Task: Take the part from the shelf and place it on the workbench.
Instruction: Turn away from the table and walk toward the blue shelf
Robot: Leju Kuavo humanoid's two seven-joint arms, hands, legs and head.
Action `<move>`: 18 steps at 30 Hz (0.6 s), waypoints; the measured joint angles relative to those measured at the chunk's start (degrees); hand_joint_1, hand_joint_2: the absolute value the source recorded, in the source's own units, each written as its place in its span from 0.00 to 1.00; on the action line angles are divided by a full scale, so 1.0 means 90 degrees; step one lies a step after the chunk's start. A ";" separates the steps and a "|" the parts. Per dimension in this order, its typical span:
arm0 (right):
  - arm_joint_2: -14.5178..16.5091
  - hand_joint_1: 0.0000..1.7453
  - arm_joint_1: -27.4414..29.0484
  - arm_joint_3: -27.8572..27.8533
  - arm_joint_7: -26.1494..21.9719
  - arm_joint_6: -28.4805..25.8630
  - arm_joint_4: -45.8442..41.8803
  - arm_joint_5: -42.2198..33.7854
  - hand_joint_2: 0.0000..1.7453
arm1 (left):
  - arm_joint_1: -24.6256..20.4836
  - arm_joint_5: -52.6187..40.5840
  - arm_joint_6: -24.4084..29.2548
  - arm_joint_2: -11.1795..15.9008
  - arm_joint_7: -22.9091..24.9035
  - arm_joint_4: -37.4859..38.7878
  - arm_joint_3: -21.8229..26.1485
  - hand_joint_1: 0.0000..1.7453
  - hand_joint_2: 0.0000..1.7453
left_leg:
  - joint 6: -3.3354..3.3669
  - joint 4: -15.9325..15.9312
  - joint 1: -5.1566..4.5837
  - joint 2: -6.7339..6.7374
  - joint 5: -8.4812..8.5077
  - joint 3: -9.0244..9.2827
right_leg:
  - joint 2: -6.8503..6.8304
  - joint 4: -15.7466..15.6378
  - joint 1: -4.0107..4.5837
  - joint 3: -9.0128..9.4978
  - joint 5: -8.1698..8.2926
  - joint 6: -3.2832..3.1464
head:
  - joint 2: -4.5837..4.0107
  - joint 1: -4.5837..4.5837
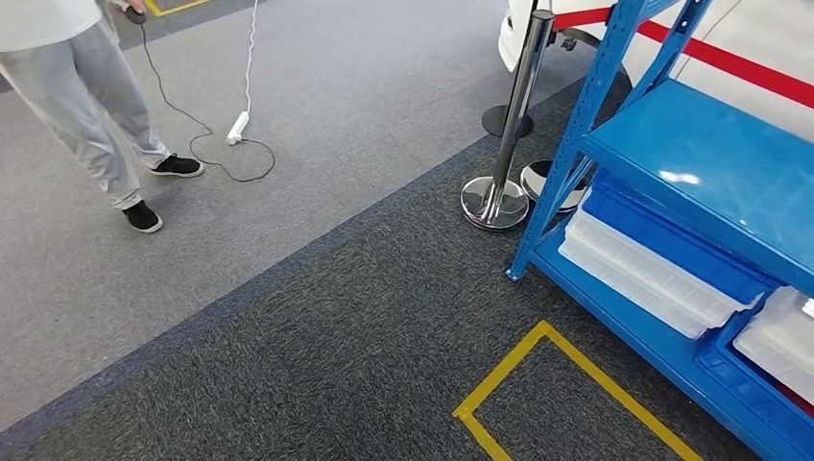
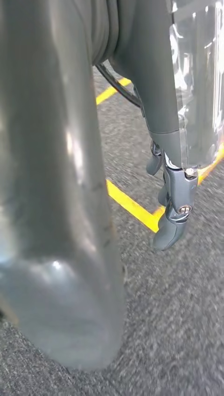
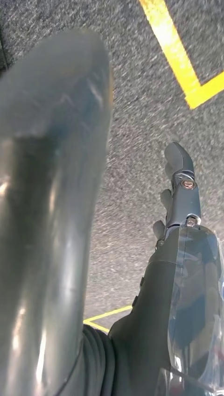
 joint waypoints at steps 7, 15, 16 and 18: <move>-0.0004 0.00 0.0015 -0.0005 -0.0011 -0.0003 0.0002 0.0009 0.00 | -0.0013 -0.0030 0.0049 0.0005 0.0104 0.0000 -0.0074 0.00 0.00 | 0.0184 -0.0440 0.0014 0.0230 0.0178 0.0142 | -0.0245 0.0581 -0.0018 -0.0332 -0.0357 0.0232 | 0.0000 0.0002; -0.0008 0.00 0.0008 -0.0005 -0.0023 0.0003 0.0003 0.0012 0.00 | 0.0012 -0.0030 0.0046 -0.0002 0.0106 0.0000 -0.0084 0.00 0.00 | 0.0090 -0.0329 -0.0021 0.0696 0.0087 0.0107 | -0.0719 0.0219 -0.0055 -0.0039 -0.0110 0.0284 | 0.0001 0.0002; -0.0009 0.00 0.0000 -0.0005 -0.0023 0.0003 0.0003 0.0013 0.00 | 0.0010 -0.0030 0.0046 -0.0001 0.0105 0.0000 -0.0087 0.00 0.00 | 0.0052 -0.0308 -0.0035 0.0735 0.0064 0.0111 | -0.0772 0.0040 -0.0040 0.0048 -0.0079 0.0240 | 0.0000 0.0002; -0.0008 0.00 0.0004 -0.0005 -0.0023 0.0000 0.0003 0.0012 0.00 | -0.0002 -0.0030 0.0046 -0.0001 0.0106 0.0000 -0.0093 0.00 0.00 | -0.0025 -0.0301 -0.0041 0.0814 0.0038 0.0143 | -0.0706 -0.0008 -0.0016 0.0046 -0.0084 0.0141 | 0.0000 0.0002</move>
